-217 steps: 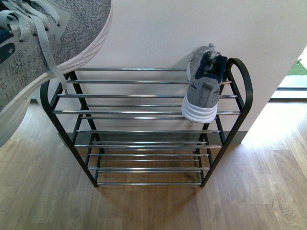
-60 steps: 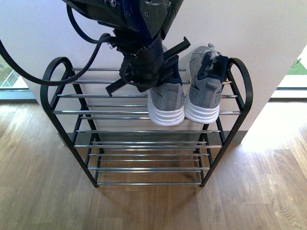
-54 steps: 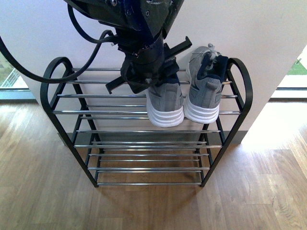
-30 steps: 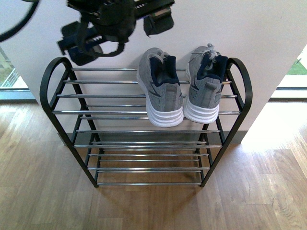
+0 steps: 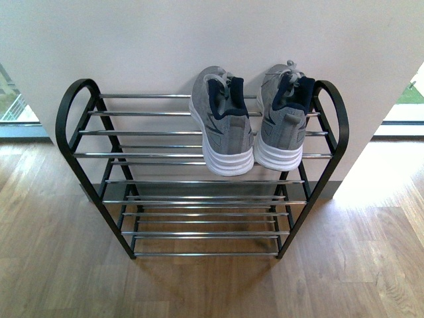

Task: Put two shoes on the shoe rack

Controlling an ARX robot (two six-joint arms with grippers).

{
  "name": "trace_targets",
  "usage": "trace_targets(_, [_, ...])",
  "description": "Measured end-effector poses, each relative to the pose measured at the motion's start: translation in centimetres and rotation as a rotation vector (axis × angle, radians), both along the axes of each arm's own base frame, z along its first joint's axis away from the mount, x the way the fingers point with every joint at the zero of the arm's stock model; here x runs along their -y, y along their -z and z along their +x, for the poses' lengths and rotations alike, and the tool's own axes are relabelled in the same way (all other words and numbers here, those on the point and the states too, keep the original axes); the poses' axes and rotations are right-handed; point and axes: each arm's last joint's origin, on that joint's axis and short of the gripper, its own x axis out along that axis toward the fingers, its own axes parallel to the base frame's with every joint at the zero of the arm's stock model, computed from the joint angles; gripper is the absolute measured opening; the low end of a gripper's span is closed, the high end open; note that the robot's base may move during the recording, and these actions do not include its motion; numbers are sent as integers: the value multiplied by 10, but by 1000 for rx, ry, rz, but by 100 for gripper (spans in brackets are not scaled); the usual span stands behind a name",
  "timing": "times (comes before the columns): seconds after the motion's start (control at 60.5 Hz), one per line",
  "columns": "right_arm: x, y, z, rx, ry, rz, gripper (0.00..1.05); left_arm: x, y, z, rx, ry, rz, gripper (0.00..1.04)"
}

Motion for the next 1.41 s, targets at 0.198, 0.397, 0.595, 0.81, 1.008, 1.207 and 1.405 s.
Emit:
trace_targets(0.198, [0, 0, 0, 0, 0, 0, 95, -24, -4, -28, 65, -69, -65, 95])
trace_targets(0.397, [0, 0, 0, 0, 0, 0, 95, -32, 14, -36, 297, 211, 107, 73])
trace_targets(0.595, [0, 0, 0, 0, 0, 0, 95, -50, 31, -60, 372, 260, 361, 33])
trace_targets(0.81, [0, 0, 0, 0, 0, 0, 95, -60, 49, -79, 366, 267, 399, 1])
trace_targets(1.008, [0, 0, 0, 0, 0, 0, 95, -72, 60, -93, 366, 267, 403, 1])
trace_targets(1.207, [0, 0, 0, 0, 0, 0, 95, -73, 65, -102, 366, 268, 402, 1])
trace_targets(1.405, [0, 0, 0, 0, 0, 0, 95, -73, 72, -107, 379, 266, 405, 1])
